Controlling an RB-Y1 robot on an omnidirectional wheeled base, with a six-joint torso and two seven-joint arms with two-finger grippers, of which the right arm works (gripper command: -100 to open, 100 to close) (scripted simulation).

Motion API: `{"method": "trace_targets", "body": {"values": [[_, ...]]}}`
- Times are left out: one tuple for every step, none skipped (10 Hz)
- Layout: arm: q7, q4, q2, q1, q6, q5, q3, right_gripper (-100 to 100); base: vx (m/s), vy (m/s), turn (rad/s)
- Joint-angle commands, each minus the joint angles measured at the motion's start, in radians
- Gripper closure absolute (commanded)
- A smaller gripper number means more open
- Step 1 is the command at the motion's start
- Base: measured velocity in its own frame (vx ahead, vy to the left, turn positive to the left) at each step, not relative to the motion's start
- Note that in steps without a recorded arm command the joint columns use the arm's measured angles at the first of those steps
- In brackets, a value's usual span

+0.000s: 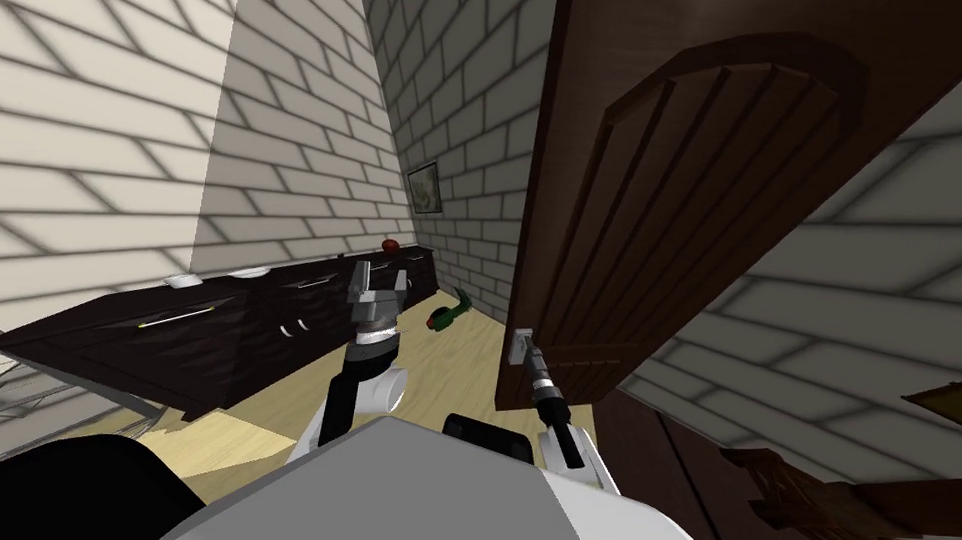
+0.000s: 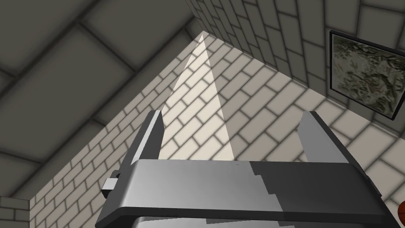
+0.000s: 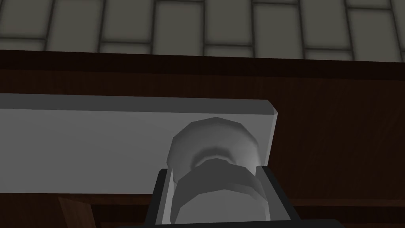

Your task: Push the door open

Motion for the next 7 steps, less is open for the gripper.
{"method": "trace_targets", "body": {"values": [[0.007, 0.003, 0.020, -0.017, 0.008, -0.006, -0.019, 100, 0.198, 0.119, -0.044], [0.010, 0.006, 0.040, -0.023, 0.012, -0.010, -0.030, 100, 0.162, 0.124, -0.060], [0.012, 0.008, 0.057, -0.027, 0.015, -0.012, -0.037, 100, 0.161, 0.123, -0.062], [0.011, 0.003, 0.045, -0.020, 0.016, -0.009, -0.031, 100, 0.083, 0.050, -0.026], [0.014, 0.004, 0.020, -0.028, 0.017, -0.017, -0.053, 100, 0.141, 0.073, -0.066], [0.016, 0.006, 0.011, -0.030, 0.017, -0.021, -0.063, 100, 0.197, 0.136, -0.099], [0.017, 0.008, 0.004, -0.033, 0.018, -0.025, -0.074, 100, 0.174, 0.136, -0.091]]}}
